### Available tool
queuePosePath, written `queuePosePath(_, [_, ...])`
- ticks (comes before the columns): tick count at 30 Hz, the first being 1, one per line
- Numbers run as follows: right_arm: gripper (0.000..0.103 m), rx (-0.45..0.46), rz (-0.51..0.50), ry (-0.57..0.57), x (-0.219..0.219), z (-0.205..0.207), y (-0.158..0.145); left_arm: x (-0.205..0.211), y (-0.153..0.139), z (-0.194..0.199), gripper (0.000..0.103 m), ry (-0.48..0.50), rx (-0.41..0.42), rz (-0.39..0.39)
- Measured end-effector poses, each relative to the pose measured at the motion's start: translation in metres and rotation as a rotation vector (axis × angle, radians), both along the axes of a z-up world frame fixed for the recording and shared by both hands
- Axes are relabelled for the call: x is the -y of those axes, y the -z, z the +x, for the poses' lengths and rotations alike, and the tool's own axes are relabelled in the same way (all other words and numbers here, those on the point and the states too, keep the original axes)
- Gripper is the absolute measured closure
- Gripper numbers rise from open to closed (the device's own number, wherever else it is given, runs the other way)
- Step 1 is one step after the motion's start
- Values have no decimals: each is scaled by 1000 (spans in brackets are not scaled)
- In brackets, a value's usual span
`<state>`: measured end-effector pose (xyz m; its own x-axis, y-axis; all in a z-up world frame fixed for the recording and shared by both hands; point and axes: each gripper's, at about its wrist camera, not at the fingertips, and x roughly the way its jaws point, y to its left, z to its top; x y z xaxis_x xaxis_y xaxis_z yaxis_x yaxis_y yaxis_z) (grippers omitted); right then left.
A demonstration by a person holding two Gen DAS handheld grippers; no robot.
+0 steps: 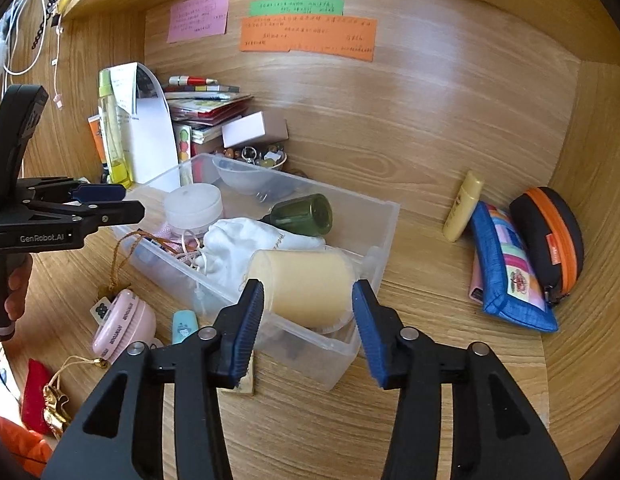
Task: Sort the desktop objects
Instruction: 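Carry the blue card box over the clear box and open the left gripper, then grasp the red velvet pouch with the left gripper while the right approaches the pink compact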
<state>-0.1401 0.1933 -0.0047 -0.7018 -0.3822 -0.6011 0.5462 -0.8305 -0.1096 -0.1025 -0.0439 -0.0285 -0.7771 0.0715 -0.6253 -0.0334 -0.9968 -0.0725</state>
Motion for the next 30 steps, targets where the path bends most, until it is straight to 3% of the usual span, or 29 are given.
queuePosePath(3, [42, -18, -1, 17, -3, 7, -3, -1, -6, 14, 30, -10, -25, -6])
queuePosePath(6, [28, -29, -20, 29, -7, 17, -6, -4, -9, 27, 28, -15, -37, -16])
queuePosePath(9, [21, -35, -34, 40, -11, 28, -7, -6, -7, 39, 21, -22, -37, -27])
queuePosePath(20, [17, 4, -64, 36, -23, 64, 7, -17, 12, 94, 6, -38, -22, -50])
queuePosePath(30, [17, 38, -55, 11, -24, 95, 29, -38, 37, 135, 6, 53, 37, -26])
